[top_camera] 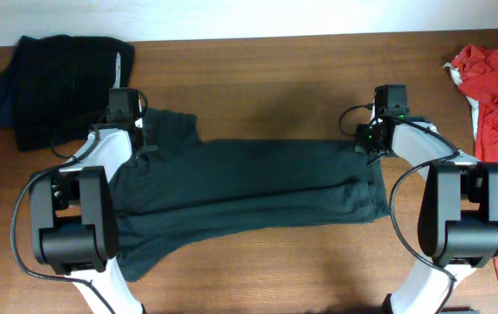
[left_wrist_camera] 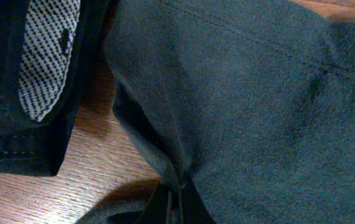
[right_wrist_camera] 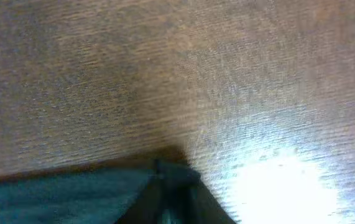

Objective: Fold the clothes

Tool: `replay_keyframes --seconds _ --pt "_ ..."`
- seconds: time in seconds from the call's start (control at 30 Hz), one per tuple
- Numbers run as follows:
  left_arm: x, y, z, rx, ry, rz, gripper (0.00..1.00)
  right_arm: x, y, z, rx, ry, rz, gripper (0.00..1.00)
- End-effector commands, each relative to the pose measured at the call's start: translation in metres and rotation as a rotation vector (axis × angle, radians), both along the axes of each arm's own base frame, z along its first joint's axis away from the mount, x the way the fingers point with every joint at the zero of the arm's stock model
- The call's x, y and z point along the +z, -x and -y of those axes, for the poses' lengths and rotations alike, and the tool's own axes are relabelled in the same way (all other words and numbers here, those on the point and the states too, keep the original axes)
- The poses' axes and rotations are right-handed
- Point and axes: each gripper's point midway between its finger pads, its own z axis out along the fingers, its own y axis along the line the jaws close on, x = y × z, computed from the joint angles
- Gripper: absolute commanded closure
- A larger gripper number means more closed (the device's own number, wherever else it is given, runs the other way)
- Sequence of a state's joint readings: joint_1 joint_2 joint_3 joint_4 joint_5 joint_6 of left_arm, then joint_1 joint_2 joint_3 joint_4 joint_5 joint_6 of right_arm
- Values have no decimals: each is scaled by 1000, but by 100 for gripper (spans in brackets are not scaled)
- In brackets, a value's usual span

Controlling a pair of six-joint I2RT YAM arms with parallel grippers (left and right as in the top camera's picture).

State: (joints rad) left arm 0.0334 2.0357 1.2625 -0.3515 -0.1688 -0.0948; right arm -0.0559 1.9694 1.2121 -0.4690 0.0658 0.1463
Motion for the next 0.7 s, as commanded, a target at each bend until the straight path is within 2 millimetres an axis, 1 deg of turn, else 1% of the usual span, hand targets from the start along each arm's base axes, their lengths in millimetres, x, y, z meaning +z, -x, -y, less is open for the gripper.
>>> replay_keyframes --seconds 0.0,0.07,0.1,0.13,0.17,0.2,0.27,0.33,0.37,0.4,0.47,0.5,0.57,0.63,0.67 --pt "-16 16 7 -10 77 -61 99 -12 10 2 -82 -15 -64 96" --pt "7 19 10 11 102 -40 99 1 10 6 -112 -16 -98 96" --pt "19 24 10 29 112 -36 99 10 9 9 -118 -16 -112 96" --pt "39 38 11 61 126 -51 100 31 7 15 -137 -18 -136 96" --pt "46 47 11 63 126 -71 99 42 9 18 -144 -19 -156 96" --pt "49 52 12 67 128 -82 100 49 10 20 -155 -21 -169 96" --pt "56 67 10 106 141 -115 99 70 19 26 -184 -30 -217 96" --pt "69 86 0 142 145 -147 99 82 27 32 -201 -34 -252 96" --pt "75 98 -9 170 152 -169 99 84 34 33 -208 -36 -282 96" --pt "76 107 -13 187 166 -196 99 84 42 33 -209 -36 -312 96" --pt "73 129 -14 213 198 -277 99 84 56 31 -230 -41 -371 96" --pt "72 138 -14 220 208 -314 100 84 60 31 -248 -44 -385 96" --pt "72 164 -14 232 218 -409 100 85 69 35 -262 -48 -417 96" --pt "73 174 -12 236 222 -451 99 86 79 38 -273 -51 -454 96" --pt "74 188 -6 237 247 -507 99 87 88 40 -283 -55 -489 96"
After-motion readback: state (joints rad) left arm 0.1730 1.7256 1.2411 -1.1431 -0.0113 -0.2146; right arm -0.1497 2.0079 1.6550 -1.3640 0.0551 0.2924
